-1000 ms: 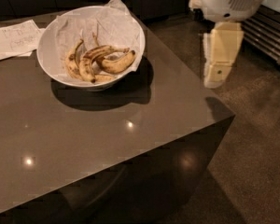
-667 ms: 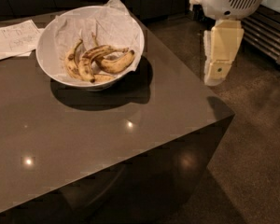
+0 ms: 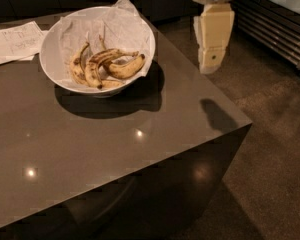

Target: Pick banana from white bowl

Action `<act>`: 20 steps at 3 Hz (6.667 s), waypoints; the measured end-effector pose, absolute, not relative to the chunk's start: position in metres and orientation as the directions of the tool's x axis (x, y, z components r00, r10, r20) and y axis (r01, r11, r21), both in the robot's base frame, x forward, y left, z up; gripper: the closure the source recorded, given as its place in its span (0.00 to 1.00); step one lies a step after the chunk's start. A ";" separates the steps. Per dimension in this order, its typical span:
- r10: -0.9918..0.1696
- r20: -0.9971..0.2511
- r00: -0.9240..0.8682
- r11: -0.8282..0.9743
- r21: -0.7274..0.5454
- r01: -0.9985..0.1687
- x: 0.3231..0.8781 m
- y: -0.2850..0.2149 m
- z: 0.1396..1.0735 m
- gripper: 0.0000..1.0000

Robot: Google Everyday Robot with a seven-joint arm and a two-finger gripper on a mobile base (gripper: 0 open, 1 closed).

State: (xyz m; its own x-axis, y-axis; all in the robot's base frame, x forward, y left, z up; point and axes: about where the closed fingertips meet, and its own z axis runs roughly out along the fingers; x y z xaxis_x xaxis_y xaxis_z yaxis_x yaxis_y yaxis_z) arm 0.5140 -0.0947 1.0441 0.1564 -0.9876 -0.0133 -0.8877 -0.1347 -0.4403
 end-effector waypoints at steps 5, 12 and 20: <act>-0.894 0.084 0.439 -0.415 -0.522 -0.745 0.594 0.009 1.072 0.00; -0.762 0.010 0.648 -0.618 -0.310 -0.722 0.650 0.116 0.959 0.41; -0.719 -0.017 0.695 -0.680 -0.193 -0.708 0.660 0.123 0.892 0.41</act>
Offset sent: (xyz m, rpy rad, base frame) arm 0.0188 0.0295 0.0080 -0.0760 -0.0283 0.0831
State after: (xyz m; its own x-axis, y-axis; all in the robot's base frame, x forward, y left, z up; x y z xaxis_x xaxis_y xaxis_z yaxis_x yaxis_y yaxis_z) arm 0.6597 0.1226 0.8919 0.6951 -0.7188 -0.0166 -0.7076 -0.6798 -0.1928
